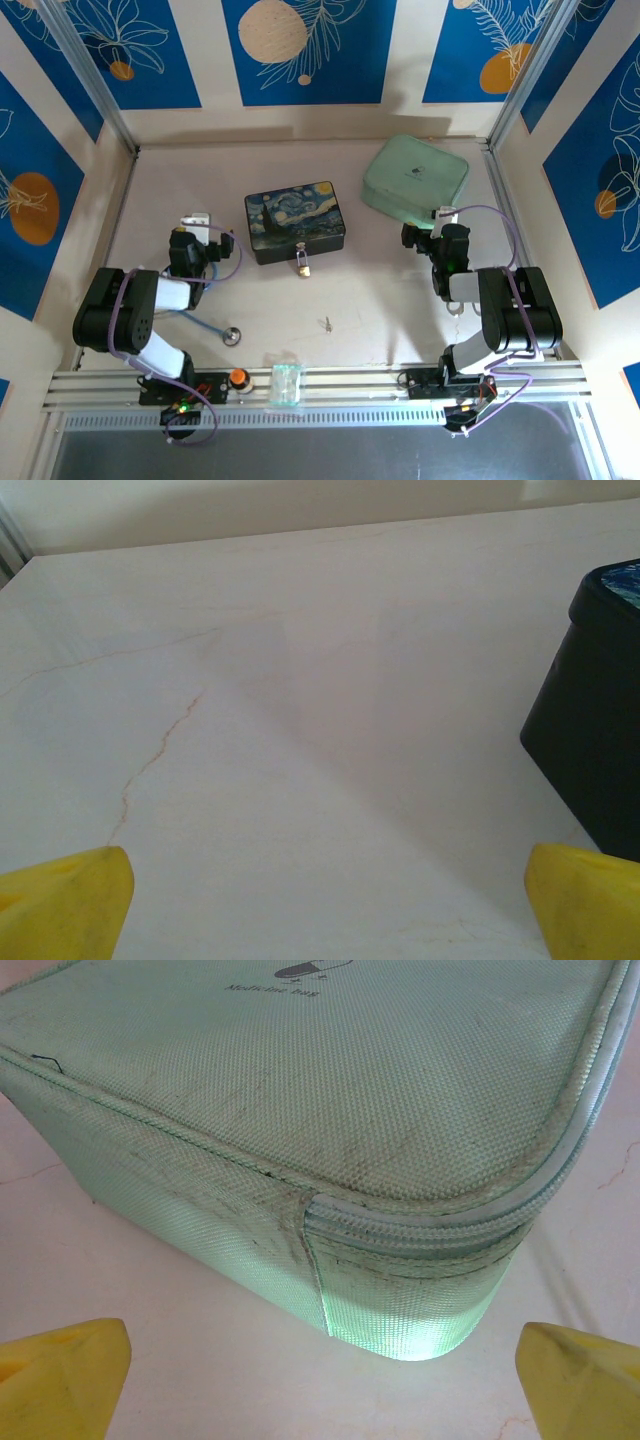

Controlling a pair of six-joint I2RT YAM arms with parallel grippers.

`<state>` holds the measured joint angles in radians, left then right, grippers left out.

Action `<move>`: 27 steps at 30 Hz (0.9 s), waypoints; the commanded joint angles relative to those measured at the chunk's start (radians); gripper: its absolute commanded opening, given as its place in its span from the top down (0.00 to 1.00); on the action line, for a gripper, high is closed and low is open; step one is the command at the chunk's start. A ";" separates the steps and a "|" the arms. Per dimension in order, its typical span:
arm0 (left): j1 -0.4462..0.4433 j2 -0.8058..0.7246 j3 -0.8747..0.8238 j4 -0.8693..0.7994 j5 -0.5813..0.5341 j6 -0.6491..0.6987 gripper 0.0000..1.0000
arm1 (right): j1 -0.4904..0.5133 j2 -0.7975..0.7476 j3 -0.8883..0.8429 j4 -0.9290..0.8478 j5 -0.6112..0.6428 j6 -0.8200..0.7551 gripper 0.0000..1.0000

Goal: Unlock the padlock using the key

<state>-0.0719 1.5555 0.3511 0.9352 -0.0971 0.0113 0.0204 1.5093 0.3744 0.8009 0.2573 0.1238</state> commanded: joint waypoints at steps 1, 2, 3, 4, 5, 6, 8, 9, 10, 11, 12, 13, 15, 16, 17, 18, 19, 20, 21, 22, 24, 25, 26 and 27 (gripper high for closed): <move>0.007 0.007 0.017 0.016 0.017 0.022 0.01 | 0.006 0.011 0.026 0.039 -0.011 0.007 0.01; 0.008 0.007 0.017 0.016 0.016 0.022 0.00 | 0.006 0.010 0.025 0.041 -0.011 0.007 0.01; 0.007 0.008 0.017 0.017 0.016 0.021 0.00 | 0.006 0.009 0.026 0.040 -0.013 0.007 0.01; 0.007 0.006 0.014 0.020 0.014 0.021 0.00 | 0.006 0.009 0.023 0.045 -0.012 0.007 0.01; 0.007 0.005 0.014 0.022 0.013 0.019 0.00 | 0.006 0.008 0.021 0.048 -0.012 0.007 0.01; 0.008 -0.002 0.014 0.017 0.015 0.019 0.00 | 0.006 0.002 0.024 0.039 -0.009 0.008 0.01; 0.007 -0.036 0.015 -0.012 0.023 0.023 0.00 | 0.006 -0.029 0.038 -0.013 -0.021 0.004 0.01; 0.007 -0.066 0.021 -0.050 0.009 0.021 0.01 | 0.006 -0.049 0.048 -0.046 -0.031 -0.003 0.01; 0.008 -0.097 0.024 -0.085 -0.005 0.017 0.00 | 0.010 -0.068 0.061 -0.084 -0.033 -0.008 0.01; 0.008 -0.123 0.030 -0.116 -0.020 0.014 0.01 | 0.014 -0.085 0.067 -0.103 -0.030 -0.013 0.01; 0.007 -0.156 0.040 -0.167 -0.039 0.004 0.00 | 0.018 -0.104 0.069 -0.126 -0.029 -0.016 0.01; 0.007 -0.194 0.055 -0.230 -0.061 -0.007 0.01 | 0.021 -0.128 0.073 -0.152 -0.028 -0.021 0.01; 0.007 -0.262 0.078 -0.328 -0.090 -0.042 0.00 | 0.032 -0.181 0.082 -0.221 -0.018 -0.015 0.01; 0.007 -0.295 0.087 -0.366 -0.108 -0.082 0.00 | 0.035 -0.203 0.087 -0.256 -0.019 -0.005 0.01; 0.007 -0.326 0.092 -0.394 -0.112 -0.121 0.00 | 0.035 -0.231 0.092 -0.293 -0.024 0.013 0.01; 0.007 -0.353 0.095 -0.412 -0.104 -0.155 0.00 | 0.036 -0.261 0.098 -0.330 -0.035 0.034 0.01; 0.008 -0.375 0.098 -0.429 -0.093 -0.196 0.00 | 0.036 -0.292 0.100 -0.361 -0.053 0.049 0.01; 0.007 -0.391 0.098 -0.443 -0.078 -0.234 0.00 | 0.039 -0.316 0.098 -0.378 -0.062 0.059 0.01; 0.007 -0.406 0.093 -0.438 -0.036 -0.271 0.01 | 0.043 -0.353 0.090 -0.390 -0.072 0.073 0.01; 0.007 -0.420 0.088 -0.428 0.015 -0.317 0.00 | 0.046 -0.392 0.082 -0.407 -0.078 0.086 0.01; 0.008 -0.432 0.082 -0.415 0.100 -0.415 0.00 | 0.053 -0.465 0.080 -0.474 -0.082 0.125 0.01; 0.007 -0.436 0.091 -0.436 0.147 -0.463 0.00 | 0.053 -0.504 0.090 -0.535 -0.081 0.161 0.01; 0.007 -0.434 0.102 -0.454 0.202 -0.494 0.00 | 0.050 -0.538 0.102 -0.591 -0.091 0.192 0.01; 0.007 -0.428 0.114 -0.461 0.265 -0.530 0.00 | 0.047 -0.571 0.115 -0.655 -0.109 0.238 0.01</move>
<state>-0.0719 1.1313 0.4343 0.5354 -0.0250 -0.3439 0.0658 1.0145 0.4526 0.3428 0.1925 0.2424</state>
